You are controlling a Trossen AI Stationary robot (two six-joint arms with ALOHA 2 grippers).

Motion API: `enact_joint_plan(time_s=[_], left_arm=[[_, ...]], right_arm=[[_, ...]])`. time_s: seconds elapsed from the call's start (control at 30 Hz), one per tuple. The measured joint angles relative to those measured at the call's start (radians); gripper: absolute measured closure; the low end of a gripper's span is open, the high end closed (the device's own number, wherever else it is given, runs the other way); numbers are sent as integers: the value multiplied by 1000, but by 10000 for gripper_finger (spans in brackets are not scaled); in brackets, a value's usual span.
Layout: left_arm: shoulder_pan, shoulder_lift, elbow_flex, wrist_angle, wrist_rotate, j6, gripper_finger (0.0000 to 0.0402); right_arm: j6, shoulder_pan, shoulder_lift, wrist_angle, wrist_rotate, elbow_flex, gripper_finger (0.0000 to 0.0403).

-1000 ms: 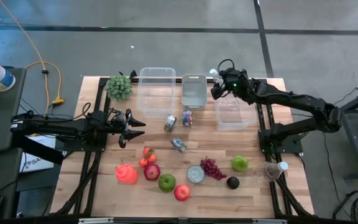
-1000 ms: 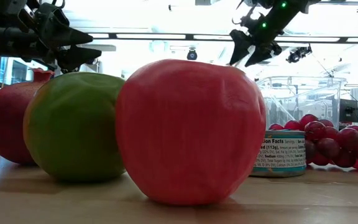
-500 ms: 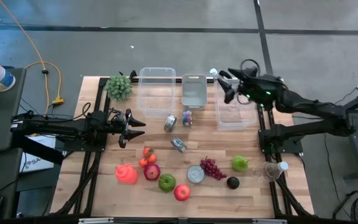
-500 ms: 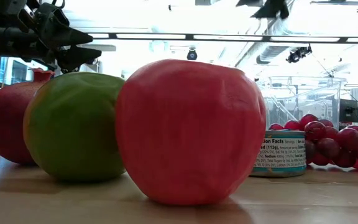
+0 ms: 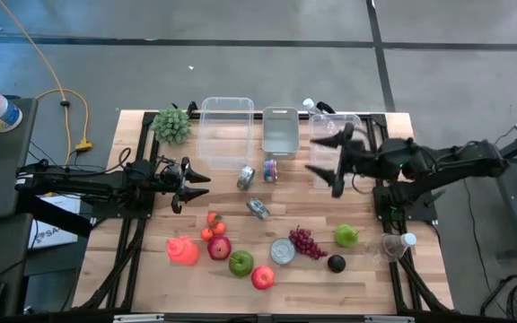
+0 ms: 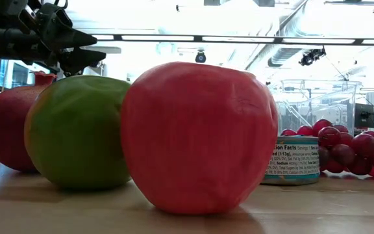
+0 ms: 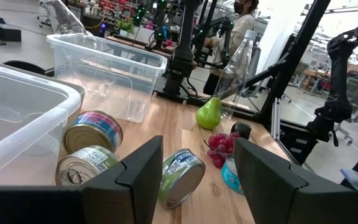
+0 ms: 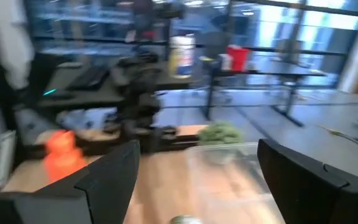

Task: Pick & Place Food Item
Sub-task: Put the red grapes into the left transparent bin

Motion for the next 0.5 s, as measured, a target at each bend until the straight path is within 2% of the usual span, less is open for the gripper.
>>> enact_joint_plan(time_s=[0.33, 0.5], left_arm=[[0, 0, 0, 0, 0, 0, 211], [0, 0, 0, 0, 0, 0, 211]], right_arm=[[-10, 137, 114, -6, -203, 0, 91], [15, 212, 180, -23, -235, 0, 92]])
